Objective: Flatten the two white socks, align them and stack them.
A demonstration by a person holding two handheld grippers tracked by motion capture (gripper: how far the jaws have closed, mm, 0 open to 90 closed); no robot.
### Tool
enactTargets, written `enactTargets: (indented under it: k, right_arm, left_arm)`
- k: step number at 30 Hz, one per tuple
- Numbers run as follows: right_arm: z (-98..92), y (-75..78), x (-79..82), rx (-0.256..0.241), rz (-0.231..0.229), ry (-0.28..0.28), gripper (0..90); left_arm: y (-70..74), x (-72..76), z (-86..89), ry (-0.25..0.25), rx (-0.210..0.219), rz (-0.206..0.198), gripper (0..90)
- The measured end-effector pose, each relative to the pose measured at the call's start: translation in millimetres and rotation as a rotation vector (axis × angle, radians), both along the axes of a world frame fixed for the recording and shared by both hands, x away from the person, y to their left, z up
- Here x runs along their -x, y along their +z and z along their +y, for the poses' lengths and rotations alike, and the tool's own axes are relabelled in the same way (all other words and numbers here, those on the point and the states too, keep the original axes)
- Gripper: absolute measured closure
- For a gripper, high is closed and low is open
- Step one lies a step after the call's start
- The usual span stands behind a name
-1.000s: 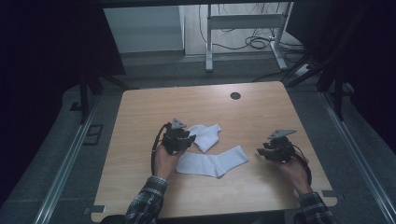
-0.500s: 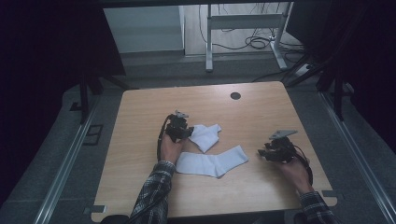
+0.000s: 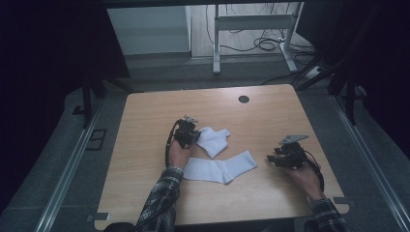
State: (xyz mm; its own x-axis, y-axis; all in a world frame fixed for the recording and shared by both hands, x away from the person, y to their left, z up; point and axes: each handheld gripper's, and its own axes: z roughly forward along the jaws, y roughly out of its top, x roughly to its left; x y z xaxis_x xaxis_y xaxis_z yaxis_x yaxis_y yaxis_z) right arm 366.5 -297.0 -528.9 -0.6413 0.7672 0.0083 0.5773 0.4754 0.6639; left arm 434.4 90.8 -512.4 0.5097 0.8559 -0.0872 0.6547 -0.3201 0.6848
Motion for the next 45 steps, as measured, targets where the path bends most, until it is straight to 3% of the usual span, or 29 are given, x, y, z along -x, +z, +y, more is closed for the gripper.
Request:
enactTargets:
  k: [10,17,25,36,41,45]
  right_arm:
    - [0.3,-0.3,0.5,-0.001,0.0,0.0,47.5]
    - [0.8,-0.7,1.0,-0.006,0.0,-0.003,46.8]
    - [1.2,-0.8,1.0,-0.005,-0.002,-0.003,46.6]
    - [1.3,-1.0,1.2,-0.005,-0.003,-0.003,46.2]
    - [1.3,-1.0,1.3,-0.007,-0.003,-0.003,46.0]
    - [1.5,-1.0,1.3,-0.007,-0.003,-0.003,46.0]
  left_arm:
    - [71.7,7.2,2.1,-0.016,0.027,-0.116,86.2]
    - [107.4,13.8,13.5,0.006,0.021,-0.169,86.2]
    - [133.4,20.4,15.9,0.009,0.056,-0.205,86.2]
    - [167.3,29.1,-23.0,-0.072,0.046,-0.251,86.1]
    - [186.3,27.4,-30.0,-0.036,0.029,-0.287,86.1]
    - [177.7,9.7,-17.1,0.039,0.014,-0.246,86.0]
